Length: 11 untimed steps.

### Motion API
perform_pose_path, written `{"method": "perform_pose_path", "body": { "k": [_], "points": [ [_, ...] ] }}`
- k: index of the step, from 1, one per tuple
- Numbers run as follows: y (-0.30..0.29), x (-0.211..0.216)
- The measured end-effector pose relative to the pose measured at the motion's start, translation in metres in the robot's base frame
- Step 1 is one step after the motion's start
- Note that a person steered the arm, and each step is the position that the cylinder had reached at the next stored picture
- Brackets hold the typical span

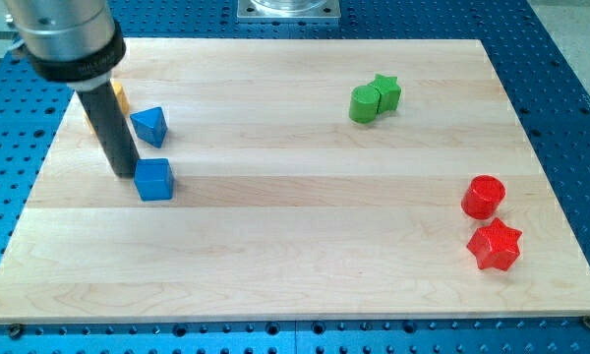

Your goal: Move the cube towards the right center

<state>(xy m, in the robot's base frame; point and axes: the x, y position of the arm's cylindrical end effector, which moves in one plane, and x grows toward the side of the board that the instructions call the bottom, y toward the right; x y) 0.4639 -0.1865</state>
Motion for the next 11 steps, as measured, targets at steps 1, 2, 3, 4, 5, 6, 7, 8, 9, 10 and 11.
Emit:
{"method": "perform_pose_path", "body": {
  "k": [1, 2, 3, 4, 5, 6, 7, 8, 9, 10, 11],
  "points": [
    [0.081, 0.008],
    [0.161, 0.008],
    [0.086, 0.021],
    [0.081, 0.037],
    [0.144, 0.057],
    [0.181, 0.062],
    [0.183, 0.093],
    [0.232, 0.066],
    [0.228, 0.039],
    [0.252, 0.014],
    [0.279, -0.009]
  ]
}}
